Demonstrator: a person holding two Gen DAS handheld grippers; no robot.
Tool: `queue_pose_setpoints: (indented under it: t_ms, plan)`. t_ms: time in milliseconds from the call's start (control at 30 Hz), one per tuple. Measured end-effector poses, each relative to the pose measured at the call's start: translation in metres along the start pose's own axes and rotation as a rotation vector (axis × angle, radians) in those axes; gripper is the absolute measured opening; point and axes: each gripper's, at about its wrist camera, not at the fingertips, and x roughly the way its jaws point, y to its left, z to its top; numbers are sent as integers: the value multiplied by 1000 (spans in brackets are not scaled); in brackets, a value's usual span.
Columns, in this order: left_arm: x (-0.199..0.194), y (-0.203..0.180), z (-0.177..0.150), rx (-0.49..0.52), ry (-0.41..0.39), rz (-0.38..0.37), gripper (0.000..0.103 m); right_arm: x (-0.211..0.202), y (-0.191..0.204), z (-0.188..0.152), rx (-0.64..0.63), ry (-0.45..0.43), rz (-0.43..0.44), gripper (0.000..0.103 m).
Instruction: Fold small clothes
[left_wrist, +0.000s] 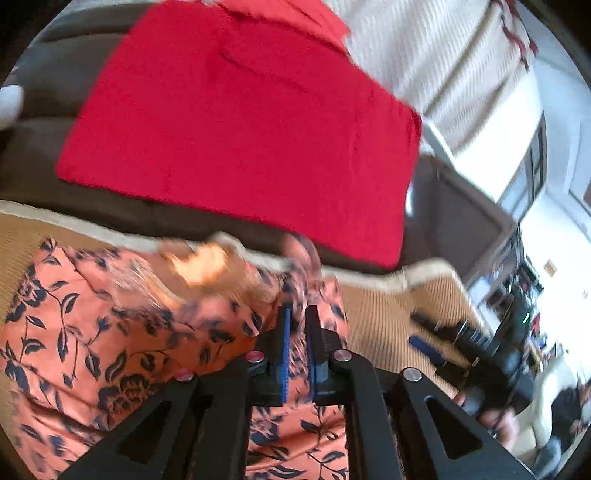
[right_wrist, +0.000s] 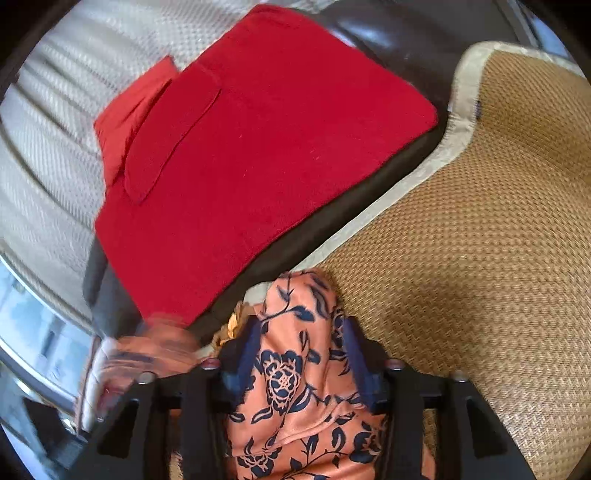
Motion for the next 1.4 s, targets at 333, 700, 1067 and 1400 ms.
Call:
queue_pose_setpoints:
  t_ms: [333,700,1067,1400]
  plan:
    - [-47,56,-15,-3,-165,209,59,28,17,-14,-26,191,122,61]
    - [-66,139,-28,-90,-89,400,59,97,62,-58,-197,271,-40,62]
    - [-92,163,-32,-133,-82,446,59,75,116,-74,-407,108,-44,8]
    - [-49,160,-36,-44,56,557,59,105,65,-31,-202,50,-161,12]
